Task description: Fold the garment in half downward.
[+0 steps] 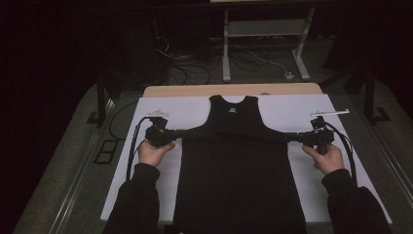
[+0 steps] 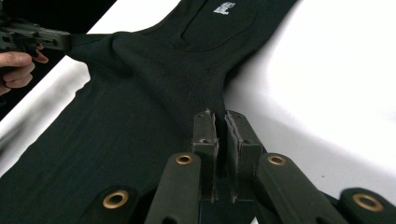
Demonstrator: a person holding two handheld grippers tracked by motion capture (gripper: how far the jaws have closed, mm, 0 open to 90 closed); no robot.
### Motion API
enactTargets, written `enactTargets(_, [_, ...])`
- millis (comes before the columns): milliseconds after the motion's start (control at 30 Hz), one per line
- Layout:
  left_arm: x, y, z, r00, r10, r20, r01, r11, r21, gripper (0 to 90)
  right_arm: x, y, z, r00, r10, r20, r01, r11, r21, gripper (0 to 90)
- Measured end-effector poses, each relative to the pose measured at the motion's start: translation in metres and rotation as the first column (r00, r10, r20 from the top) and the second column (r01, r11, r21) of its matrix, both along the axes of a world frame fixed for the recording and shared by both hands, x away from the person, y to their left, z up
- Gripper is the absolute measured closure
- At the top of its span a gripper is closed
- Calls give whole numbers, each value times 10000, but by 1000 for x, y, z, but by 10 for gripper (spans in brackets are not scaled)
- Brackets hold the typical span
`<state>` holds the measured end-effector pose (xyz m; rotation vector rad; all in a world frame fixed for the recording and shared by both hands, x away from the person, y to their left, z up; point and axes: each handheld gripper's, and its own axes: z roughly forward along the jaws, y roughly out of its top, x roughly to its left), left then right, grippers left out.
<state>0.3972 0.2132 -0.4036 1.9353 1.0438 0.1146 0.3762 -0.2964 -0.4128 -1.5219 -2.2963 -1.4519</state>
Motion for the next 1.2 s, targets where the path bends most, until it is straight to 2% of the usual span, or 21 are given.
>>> enactTargets(300, [-8,3,3,10000,-70,1,70,10000,37,864,-8,-3,3,10000,10,41,-10,10000,36,813])
enactTargets(600, [-15,11,3,9999,117,-86,-118,9999,-115,864,-15,-6,5,9999,-103,38,103,9999,23,813])
enactTargets(833, [-21,14,4,10000,74,-38,-75,9998,-164,864,-21,-9,5,9998,-178,-7,178,9998,-10,814])
enactTargets(967, [-26,15,3,9998,104,-181,-108,9997,-222,864,-24,-9,5,9998,-176,-57,176,9998,-97,814])
enactTargets(1200, [-38,16,0,9994,-50,-328,47,9999,-90,865,-30,-8,3,9997,-103,-221,100,9998,-164,814])
